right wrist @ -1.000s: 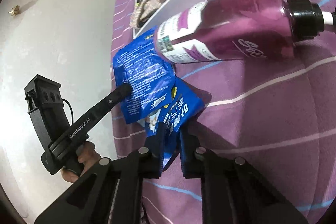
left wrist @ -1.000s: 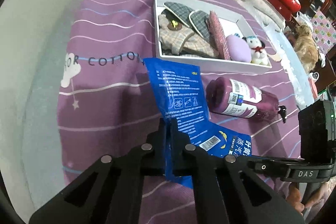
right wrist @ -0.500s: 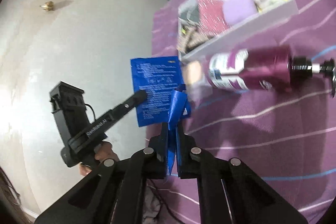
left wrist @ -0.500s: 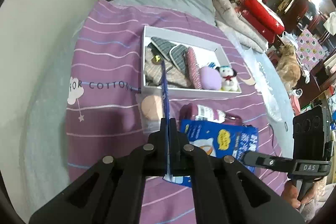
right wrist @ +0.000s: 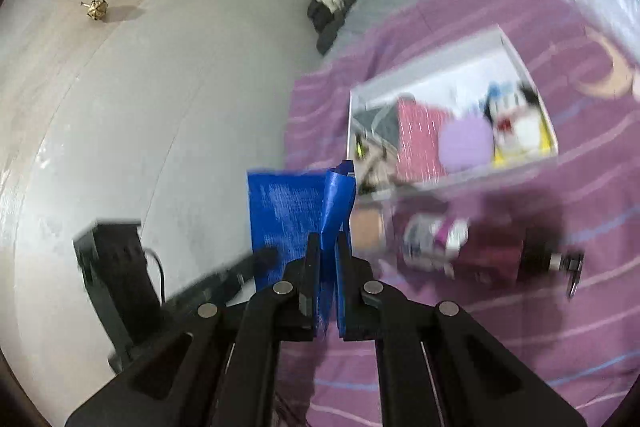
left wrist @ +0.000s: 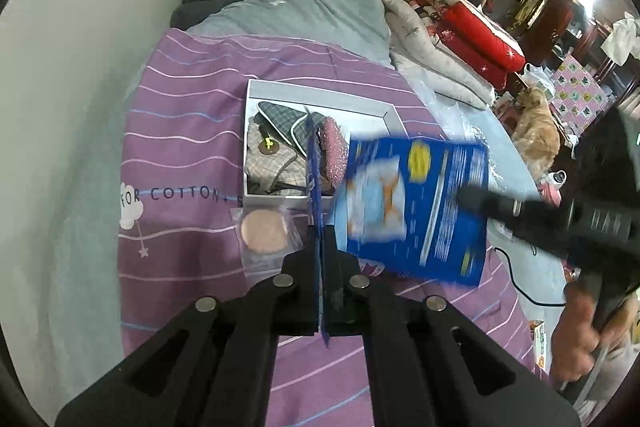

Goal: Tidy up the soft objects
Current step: 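Carry both blue packets over the white box with both tools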

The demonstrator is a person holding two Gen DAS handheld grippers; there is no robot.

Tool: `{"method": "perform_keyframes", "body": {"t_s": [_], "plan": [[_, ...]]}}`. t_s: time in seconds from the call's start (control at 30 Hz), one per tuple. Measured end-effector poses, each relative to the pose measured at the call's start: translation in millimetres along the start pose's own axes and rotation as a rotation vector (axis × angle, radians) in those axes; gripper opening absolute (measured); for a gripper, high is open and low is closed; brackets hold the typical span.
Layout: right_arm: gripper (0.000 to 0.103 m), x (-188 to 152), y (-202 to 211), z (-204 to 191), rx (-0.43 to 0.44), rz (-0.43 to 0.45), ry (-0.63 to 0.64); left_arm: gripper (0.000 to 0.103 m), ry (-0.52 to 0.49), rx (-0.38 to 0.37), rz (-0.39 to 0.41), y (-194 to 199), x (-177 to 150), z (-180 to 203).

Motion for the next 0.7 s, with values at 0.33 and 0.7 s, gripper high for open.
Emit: {"method": "perform_keyframes", "body": {"t_s": [0.33, 0.7], "plan": [[0.004, 44, 12, -39, 0.073, 0.089, -0.044, 0.002, -0.026, -0.017, 0.049, 7, 26, 6], [0.004, 65, 61, -36, 0.120, 0.258, -0.089, 0.002, -0.159, -0.139, 0.125, 14, 79, 29]]}}
Point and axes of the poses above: each gripper's, at about its wrist camera, not at the fingertips, and y roughly against the way its jaws point, z to its right, x to its top, the point moved 1 cm from there along -y, roughly the way its jaws point, and after that the axes turned 9 degrees about -y, right-handed, at the moved point
